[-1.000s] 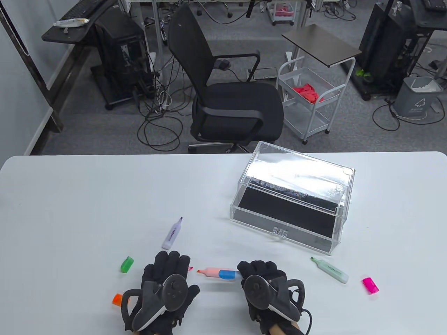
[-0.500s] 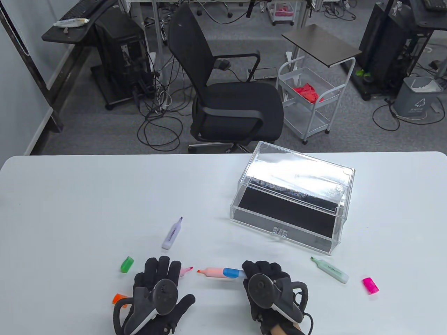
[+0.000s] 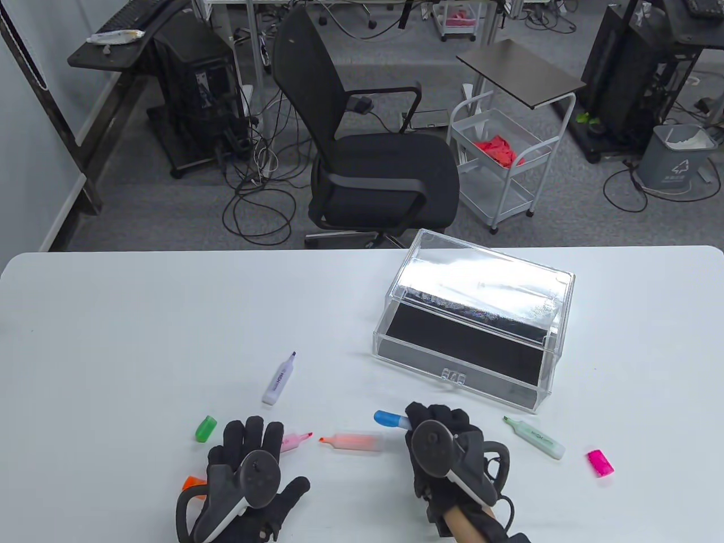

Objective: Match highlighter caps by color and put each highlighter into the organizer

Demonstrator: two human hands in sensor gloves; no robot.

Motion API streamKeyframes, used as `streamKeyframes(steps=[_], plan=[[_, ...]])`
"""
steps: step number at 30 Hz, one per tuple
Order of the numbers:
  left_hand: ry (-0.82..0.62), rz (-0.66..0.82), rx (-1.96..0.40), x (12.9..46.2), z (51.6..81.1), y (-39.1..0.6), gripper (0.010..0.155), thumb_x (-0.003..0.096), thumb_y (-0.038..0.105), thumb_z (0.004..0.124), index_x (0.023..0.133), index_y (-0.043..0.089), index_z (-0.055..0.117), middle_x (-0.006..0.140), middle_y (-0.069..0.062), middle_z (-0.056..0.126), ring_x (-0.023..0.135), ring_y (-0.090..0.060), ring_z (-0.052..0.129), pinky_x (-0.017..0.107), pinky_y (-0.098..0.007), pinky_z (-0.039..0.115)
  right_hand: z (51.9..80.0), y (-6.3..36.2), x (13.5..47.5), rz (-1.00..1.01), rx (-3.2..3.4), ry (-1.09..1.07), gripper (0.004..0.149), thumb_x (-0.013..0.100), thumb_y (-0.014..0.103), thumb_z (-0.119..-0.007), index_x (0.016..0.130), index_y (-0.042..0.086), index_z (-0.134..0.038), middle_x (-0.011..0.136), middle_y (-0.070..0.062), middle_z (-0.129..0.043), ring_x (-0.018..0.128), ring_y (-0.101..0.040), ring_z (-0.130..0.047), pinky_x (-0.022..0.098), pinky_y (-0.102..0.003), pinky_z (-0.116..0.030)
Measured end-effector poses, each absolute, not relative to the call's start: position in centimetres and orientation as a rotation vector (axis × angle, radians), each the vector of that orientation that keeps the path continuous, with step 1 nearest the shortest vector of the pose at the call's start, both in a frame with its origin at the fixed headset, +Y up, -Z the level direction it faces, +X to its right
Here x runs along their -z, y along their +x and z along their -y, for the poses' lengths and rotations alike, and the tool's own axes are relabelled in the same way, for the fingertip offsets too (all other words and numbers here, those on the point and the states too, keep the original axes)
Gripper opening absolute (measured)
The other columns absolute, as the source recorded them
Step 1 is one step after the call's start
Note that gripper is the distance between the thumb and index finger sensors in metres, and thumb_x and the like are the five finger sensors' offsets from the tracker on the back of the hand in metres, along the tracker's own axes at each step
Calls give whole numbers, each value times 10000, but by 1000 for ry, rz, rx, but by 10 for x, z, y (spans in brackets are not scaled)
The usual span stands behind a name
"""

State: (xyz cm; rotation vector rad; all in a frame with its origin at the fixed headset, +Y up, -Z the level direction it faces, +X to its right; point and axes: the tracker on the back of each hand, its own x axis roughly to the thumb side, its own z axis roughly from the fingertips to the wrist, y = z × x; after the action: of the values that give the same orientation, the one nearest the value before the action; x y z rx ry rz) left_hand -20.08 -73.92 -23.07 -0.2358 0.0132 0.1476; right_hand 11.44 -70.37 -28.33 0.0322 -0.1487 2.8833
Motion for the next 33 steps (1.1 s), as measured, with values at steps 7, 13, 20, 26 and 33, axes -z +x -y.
streamKeyframes(steps=[7,13,20,26,33], plan=[[-241,-43,-159,231,740,-209,947,354,857,539,1084,461,85,1188,123,28,1160,-264,46,824,-540,246,677,157,325,165,-2897,-164,521,430,335,-733,928,266,-598,884,-93,-674,745,-336,-654,561,-573,-559],[-258,-73,-145,229,740,-210,950,355,860,537,1084,462,76,1186,130,20,1162,-267,47,825,-542,249,677,184,361,73,-2816,-387,531,431,321,-741,937,264,-590,912,-101,-632,781,-348,-596,599,-585,-489],[-287,-93,-140,228,741,-213,952,355,860,536,1082,461,67,1181,126,5,1160,-264,39,825,-541,245,691,196,390,-3,-2821,-493,544,427,330,-745,944,285,-579,952,-81,-581,828,-336,-547,643,-581,-442],[-298,-99,-135,228,740,-213,963,355,861,535,1078,447,53,1180,124,2,1160,-261,39,825,-540,244,694,199,395,-6,-2810,-489,639,420,366,-751,990,346,-464,1109,6,-329,1006,-305,-323,733,-632,-253],[-308,-94,-128,229,741,-213,963,354,861,536,1079,448,56,1178,128,-2,1159,-255,35,825,-540,241,679,199,369,39,-2822,-373,685,409,408,-764,1003,365,-426,1134,42,-250,1060,-297,-205,736,-654,-183]])
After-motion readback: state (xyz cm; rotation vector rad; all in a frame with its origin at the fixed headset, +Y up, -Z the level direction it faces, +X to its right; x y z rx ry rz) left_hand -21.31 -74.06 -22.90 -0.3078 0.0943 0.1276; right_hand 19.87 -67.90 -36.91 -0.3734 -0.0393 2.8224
